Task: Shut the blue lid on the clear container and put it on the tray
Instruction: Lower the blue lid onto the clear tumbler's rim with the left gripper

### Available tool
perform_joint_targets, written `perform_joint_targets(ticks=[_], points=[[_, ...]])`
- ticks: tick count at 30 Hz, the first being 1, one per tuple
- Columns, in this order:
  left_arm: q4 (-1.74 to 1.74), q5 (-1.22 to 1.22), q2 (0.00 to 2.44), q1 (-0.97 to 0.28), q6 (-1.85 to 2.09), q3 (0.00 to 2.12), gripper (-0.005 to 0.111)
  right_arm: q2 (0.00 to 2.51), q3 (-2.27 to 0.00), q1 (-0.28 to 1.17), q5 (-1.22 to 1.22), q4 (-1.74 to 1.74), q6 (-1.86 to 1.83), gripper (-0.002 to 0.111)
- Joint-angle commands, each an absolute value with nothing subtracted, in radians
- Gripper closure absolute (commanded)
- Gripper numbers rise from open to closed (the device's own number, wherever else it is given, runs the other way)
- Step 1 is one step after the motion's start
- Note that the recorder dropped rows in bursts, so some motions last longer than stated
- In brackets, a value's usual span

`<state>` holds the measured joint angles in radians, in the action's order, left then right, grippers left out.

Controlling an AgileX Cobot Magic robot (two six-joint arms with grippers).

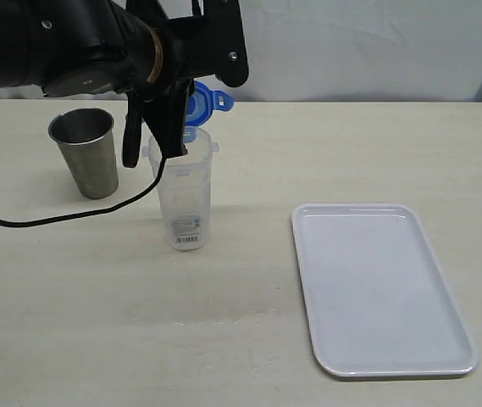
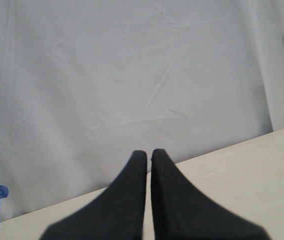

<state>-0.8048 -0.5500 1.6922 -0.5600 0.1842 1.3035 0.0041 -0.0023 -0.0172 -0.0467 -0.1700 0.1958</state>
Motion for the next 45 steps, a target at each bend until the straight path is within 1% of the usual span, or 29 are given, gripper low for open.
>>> perform_joint_targets(ticks=[1, 16, 24, 45], points=[[-0.803, -0.545, 1.682, -0.565, 0.185, 1.300, 0.107, 0.000, 0.000, -0.020, -0.047, -0.168, 0.186, 0.104], [-0.797, -0.560, 1.652, -0.565, 0.185, 1.300, 0.107, 0.000, 0.000, -0.020, -0.047, -0.168, 0.186, 0.104], [-0.799, -0.595, 1.652, -0.607, 0.198, 1.300, 0.107, 0.000, 0.000, -0.020, -0.047, -0.168, 0.186, 0.104], [-0.788, -0.625, 1.652, -0.606, 0.203, 1.300, 0.107, 0.000, 0.000, -0.020, -0.048, -0.168, 0.181, 0.104]])
